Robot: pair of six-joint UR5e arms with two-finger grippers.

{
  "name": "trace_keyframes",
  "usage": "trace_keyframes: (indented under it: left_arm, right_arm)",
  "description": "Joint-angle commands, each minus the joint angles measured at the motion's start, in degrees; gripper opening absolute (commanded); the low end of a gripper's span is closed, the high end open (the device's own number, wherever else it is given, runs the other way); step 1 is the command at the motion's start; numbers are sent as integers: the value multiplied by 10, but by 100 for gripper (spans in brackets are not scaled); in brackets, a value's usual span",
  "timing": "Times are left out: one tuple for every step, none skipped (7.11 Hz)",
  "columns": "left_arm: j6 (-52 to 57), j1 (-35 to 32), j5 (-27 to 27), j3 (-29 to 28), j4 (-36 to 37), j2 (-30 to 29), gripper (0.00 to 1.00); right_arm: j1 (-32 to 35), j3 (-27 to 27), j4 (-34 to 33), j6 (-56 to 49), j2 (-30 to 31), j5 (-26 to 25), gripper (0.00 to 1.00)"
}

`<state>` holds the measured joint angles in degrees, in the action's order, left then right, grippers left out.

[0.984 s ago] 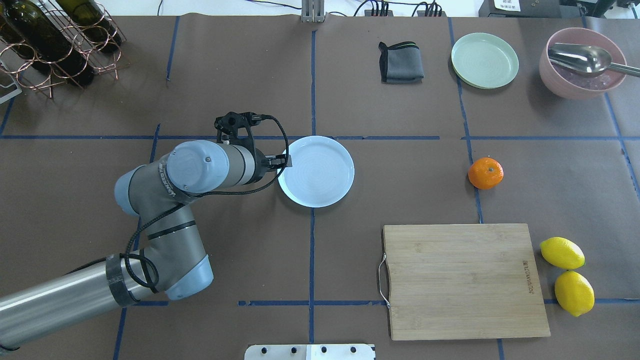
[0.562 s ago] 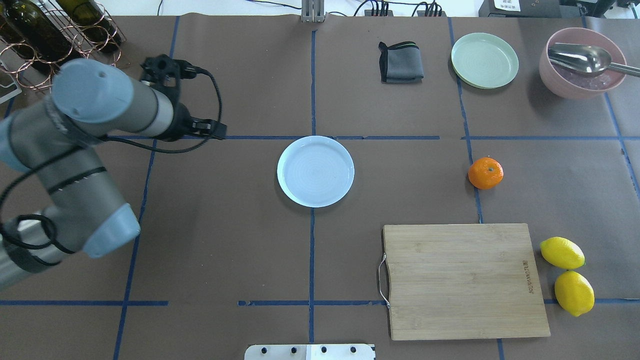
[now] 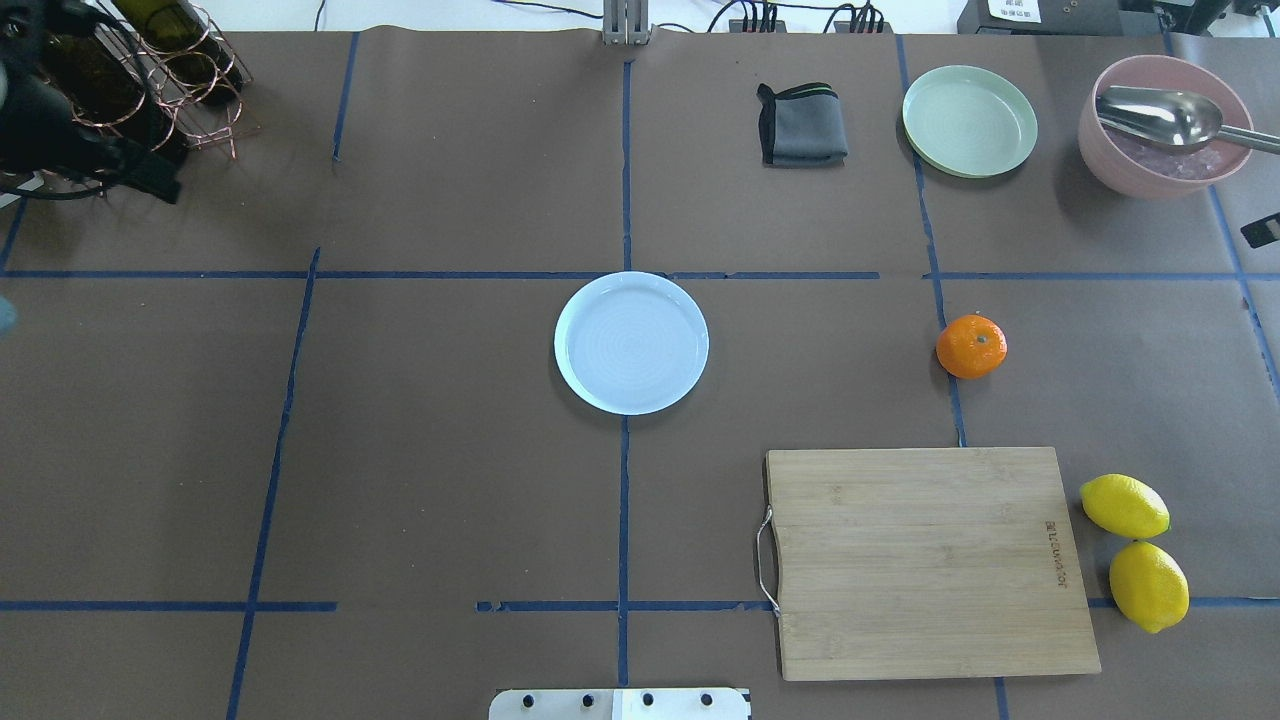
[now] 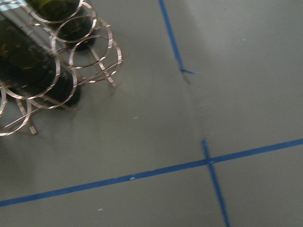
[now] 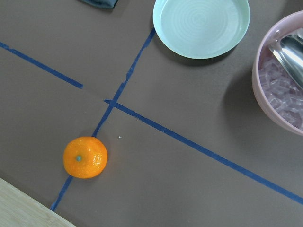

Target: Pick orange to plate

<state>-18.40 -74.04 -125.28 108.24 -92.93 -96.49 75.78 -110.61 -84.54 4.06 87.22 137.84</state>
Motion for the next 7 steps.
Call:
trace_keyframes:
  left_arm:
    - [163, -118, -17, -76, 7, 53, 100]
    - [196, -154, -30, -86, 8, 94, 100]
    - [252, -180, -54, -84, 8, 129, 100]
    - [270, -185, -65, -78, 8, 148, 100]
    - [268, -184, -65, -80, 6, 148, 100]
    - [268, -183, -66, -81, 3, 144, 100]
    - [268, -184, -66, -74, 3, 145, 100]
  right_arm:
    - [-40, -1, 1, 79, -34, -4, 100]
    - [-60, -3, 1, 102, -48, -17, 100]
    - [-78, -3, 0, 111, -55, -39, 100]
    - [-103, -1, 0, 138, -63, -56, 100]
    - [-144, 4, 0, 179, -74, -93, 100]
    - [-189, 14, 4, 221, -76, -140, 100]
    - [-225, 28, 34, 257, -79, -174, 100]
